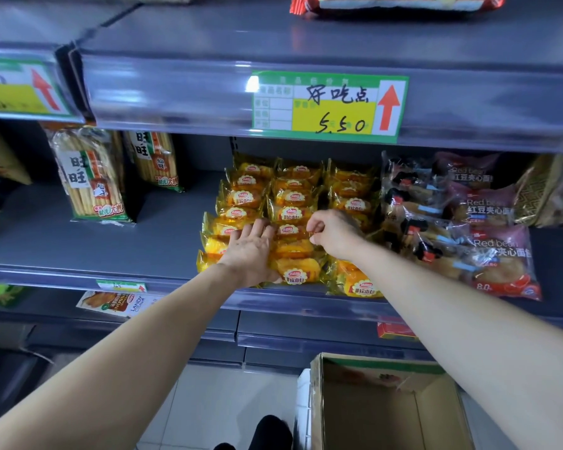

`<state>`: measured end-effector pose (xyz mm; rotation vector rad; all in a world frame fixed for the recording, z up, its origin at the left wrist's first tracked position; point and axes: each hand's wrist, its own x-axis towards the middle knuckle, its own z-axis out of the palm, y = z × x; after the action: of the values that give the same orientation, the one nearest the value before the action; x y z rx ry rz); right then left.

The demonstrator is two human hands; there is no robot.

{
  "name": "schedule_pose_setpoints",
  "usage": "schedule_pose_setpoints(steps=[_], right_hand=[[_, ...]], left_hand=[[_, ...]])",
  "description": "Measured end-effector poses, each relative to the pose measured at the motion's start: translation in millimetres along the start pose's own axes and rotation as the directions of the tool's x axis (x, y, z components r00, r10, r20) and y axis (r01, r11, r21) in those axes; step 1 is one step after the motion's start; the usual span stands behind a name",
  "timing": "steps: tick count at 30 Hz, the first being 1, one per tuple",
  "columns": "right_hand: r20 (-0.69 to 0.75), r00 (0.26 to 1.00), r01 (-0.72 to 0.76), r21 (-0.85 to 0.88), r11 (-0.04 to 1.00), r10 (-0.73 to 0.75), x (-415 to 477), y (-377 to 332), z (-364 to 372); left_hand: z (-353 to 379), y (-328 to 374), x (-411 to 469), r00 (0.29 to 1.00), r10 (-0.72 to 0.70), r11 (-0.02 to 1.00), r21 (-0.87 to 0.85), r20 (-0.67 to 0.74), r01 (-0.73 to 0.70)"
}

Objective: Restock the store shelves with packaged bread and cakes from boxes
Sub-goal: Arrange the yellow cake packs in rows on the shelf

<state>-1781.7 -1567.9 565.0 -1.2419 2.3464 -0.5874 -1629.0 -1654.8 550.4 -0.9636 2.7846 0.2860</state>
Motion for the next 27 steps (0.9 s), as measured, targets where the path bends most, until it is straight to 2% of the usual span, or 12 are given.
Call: schedule_pose_setpoints(steps=[3, 5, 7, 9, 11, 13, 16, 18, 20, 23, 25, 27], right_hand=[[-0.010, 1.000, 0.000, 0.094, 0.996, 0.001, -1, 2, -6], [-0.057, 0.998, -0.007, 0.142, 0.990, 0.015, -3, 0, -13], [-0.094, 0.995, -0.009, 0.174, 0.985, 0.025, -6, -2, -19], [-0.114, 0.992, -0.030, 0.200, 0.979, 0.054, -9, -3, -22], [-0.079, 0.993, -0.072, 0.182, 0.981, 0.088, -13, -4, -23], [-0.007, 0.993, -0.114, 0.137, 0.984, 0.116, -18, -5, -22], [0.036, 0.990, -0.139, 0.075, 0.987, 0.137, -24, -6, -19], [0.020, 0.989, -0.149, 0.088, 0.985, 0.148, -26, -8, -18], [-0.037, 0.987, -0.151, 0.087, 0.985, 0.155, -28, -14, -19], [-0.104, 0.987, -0.110, 0.138, 0.984, 0.125, -31, -26, -18], [-0.018, 0.998, -0.057, 0.231, 0.971, 0.062, -33, -41, -11], [0.188, 0.981, -0.097, 0.315, 0.944, 0.039, -36, -60, 0]], left_hand=[[-2, 1, -1, 1.000, 0.009, 1.000, 0.026, 0.019, -0.009], [-10, -1, -5, 0.999, 0.028, 0.999, -0.029, 0.038, -0.027], [-20, -7, -9, 1.000, 0.006, 0.981, -0.193, 0.009, -0.004], [-27, -19, -13, 0.995, -0.077, 0.914, -0.404, -0.065, 0.045], [-30, -33, -16, 0.978, -0.181, 0.836, -0.540, -0.102, 0.099], [-31, -45, -20, 0.959, -0.275, 0.770, -0.614, -0.075, 0.173], [-29, -60, -25, 0.926, -0.372, 0.613, -0.732, 0.065, 0.298], [-24, -66, -31, 0.912, -0.374, 0.485, -0.803, 0.168, 0.347], [-18, -70, -36, 0.912, -0.347, 0.324, -0.885, 0.218, 0.335], [-14, -72, -41, 0.908, -0.357, 0.120, -0.954, 0.217, 0.275], [-12, -77, -40, 0.899, -0.370, 0.021, -0.965, 0.236, 0.262], [-10, -80, -38, 0.907, -0.331, -0.042, -0.964, 0.260, 0.261]])
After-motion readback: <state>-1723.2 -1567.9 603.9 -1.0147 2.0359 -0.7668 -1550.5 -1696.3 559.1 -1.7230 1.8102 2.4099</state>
